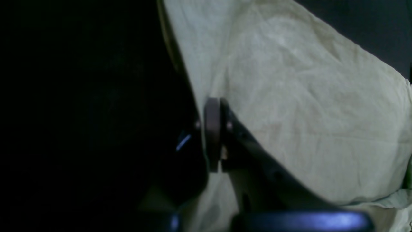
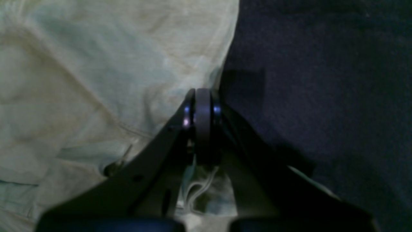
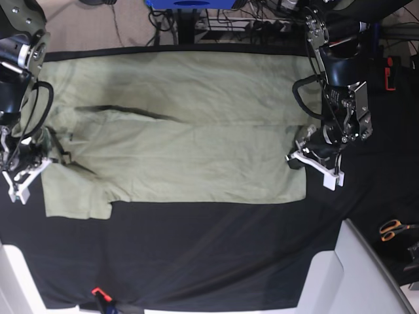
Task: Fold the T-shirt properly
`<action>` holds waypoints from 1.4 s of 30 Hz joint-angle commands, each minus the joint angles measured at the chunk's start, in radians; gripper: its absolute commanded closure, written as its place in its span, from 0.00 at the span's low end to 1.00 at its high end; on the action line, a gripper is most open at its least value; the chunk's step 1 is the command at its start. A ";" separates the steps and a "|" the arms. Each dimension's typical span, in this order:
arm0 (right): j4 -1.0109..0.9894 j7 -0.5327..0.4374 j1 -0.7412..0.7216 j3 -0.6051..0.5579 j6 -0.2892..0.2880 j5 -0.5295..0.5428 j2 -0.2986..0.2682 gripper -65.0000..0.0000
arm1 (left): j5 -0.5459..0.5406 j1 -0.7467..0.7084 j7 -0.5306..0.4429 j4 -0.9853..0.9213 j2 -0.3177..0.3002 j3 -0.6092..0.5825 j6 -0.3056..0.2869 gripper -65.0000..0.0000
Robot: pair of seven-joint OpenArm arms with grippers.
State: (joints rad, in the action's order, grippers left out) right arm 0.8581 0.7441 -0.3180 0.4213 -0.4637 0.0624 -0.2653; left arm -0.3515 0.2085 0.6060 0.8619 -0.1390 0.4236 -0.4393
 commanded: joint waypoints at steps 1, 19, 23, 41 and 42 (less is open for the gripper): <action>0.020 -0.013 -0.027 0.001 -0.002 0.006 -0.018 1.00 | 0.032 -0.010 0.047 0.020 -0.014 -0.002 0.010 1.00; 0.019 -0.013 -0.027 0.001 -0.002 0.006 -0.015 1.00 | 0.032 -0.137 0.170 0.308 -0.012 0.076 0.050 0.50; 0.019 -0.013 -0.027 0.000 -0.002 0.006 -0.018 1.00 | 0.032 -0.159 0.242 0.443 0.003 0.172 0.067 0.17; 0.019 -0.013 -0.027 0.003 -0.002 0.006 -0.021 1.00 | 0.042 0.142 0.088 -0.033 -0.021 0.088 0.067 0.32; 0.019 -0.013 -0.027 0.003 -0.002 0.006 -0.021 1.00 | 0.042 0.145 0.067 -0.054 -0.021 0.070 0.067 0.32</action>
State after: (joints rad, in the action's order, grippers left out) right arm 0.8581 0.7441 -0.3183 0.4213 -0.4637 0.0628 -0.2657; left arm -0.3000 0.3393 0.6708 0.8009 -0.1570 0.4946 -0.3672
